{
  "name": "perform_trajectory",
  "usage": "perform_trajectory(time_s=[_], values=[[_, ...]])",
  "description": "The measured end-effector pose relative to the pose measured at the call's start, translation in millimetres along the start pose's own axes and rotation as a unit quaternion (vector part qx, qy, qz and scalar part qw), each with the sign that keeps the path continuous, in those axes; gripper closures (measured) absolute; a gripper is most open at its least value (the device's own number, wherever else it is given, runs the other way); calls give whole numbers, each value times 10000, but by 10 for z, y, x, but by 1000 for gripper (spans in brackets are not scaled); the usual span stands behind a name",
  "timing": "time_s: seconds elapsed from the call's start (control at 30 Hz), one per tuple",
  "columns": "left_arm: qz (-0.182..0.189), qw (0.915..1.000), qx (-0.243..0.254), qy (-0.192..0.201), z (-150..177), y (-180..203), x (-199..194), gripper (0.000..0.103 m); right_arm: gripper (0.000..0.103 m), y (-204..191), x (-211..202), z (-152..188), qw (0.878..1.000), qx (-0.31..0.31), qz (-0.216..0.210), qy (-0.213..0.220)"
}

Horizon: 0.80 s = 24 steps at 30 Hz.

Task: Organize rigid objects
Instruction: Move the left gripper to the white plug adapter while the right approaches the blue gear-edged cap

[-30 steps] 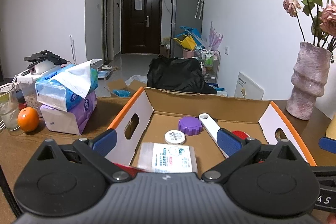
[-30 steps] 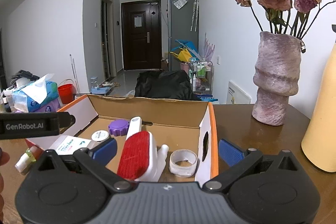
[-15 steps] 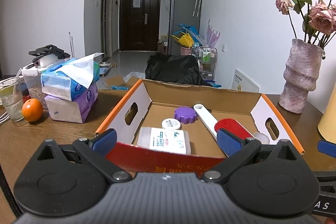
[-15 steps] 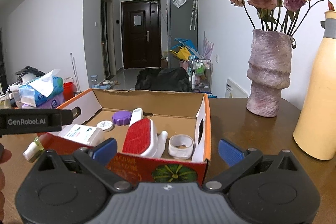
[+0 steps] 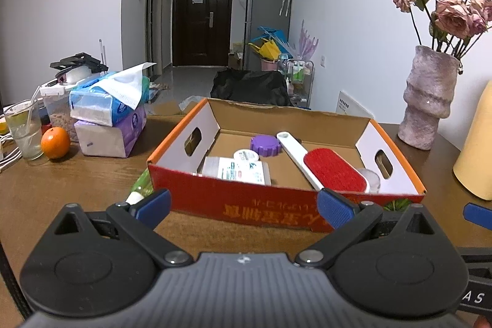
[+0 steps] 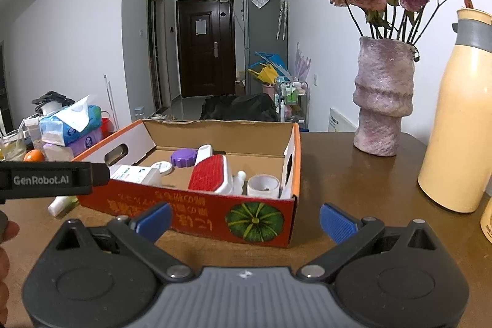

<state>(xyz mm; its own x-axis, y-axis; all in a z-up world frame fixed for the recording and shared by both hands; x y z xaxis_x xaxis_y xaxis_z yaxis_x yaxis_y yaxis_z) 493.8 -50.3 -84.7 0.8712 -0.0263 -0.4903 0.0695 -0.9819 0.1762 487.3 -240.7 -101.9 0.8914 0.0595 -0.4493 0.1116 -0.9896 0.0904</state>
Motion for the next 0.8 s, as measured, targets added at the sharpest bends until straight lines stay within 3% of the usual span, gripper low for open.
perform_trajectory(time_s=[0.8], values=[[40,9994,143,-316,475,-20,-489,0,0,-81,-612,359,9999,-37,-99,12]])
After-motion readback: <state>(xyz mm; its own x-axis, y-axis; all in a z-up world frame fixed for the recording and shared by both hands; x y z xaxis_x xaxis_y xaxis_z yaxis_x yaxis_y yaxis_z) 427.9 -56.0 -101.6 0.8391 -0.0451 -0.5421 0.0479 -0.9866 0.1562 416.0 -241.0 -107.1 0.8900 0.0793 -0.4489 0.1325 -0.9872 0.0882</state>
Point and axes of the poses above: each gripper's, at about its wrist camera, not at the fingertips, and x roughly the way its jaws point, y to its right, z to its underside, the point moved 9 cm from there along x, roughly the way its jaws point, and after that the axes turned 9 degrees about -x, right-handed, at the moved point
